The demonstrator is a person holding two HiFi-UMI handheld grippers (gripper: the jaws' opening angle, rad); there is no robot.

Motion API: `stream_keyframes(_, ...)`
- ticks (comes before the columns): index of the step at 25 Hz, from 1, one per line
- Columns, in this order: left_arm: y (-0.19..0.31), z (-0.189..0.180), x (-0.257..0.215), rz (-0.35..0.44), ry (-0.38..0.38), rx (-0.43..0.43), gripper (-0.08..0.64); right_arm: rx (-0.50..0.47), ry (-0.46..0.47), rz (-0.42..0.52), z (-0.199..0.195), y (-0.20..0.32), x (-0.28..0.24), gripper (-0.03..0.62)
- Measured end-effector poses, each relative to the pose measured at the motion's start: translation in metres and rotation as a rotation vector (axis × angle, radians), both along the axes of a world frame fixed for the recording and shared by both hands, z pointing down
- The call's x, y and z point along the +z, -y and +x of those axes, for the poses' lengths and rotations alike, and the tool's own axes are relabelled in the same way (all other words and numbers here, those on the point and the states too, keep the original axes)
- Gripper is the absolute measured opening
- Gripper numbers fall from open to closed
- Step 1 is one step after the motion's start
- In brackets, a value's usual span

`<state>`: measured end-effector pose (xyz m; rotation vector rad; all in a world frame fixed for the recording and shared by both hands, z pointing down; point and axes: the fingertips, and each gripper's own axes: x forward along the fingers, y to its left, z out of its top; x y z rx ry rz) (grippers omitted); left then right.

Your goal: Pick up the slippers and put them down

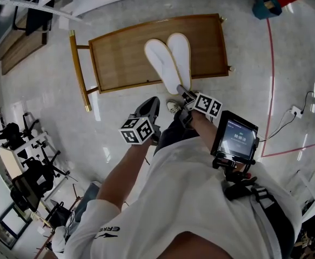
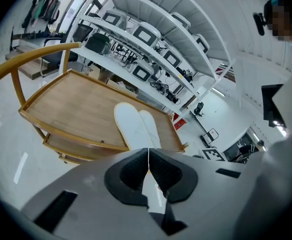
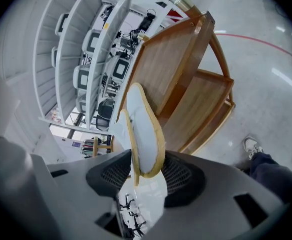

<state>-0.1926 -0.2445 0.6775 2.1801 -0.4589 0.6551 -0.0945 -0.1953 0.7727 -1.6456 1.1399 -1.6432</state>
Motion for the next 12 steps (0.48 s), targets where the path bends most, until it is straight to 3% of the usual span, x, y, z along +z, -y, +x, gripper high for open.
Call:
stream_keyframes(7, 0.002, 0.004, 0.020, 0.000, 0.006, 0.022, 0.003, -0.073, -0.034, -0.045, -0.006, -0.009, 0.007, 0.169)
stream_keyframes(12, 0.005, 0.012, 0.008, 0.017, -0.031, 0.024, 0.003, -0.128, -0.085, -0.048, -0.006, -0.015, -0.012, 0.169)
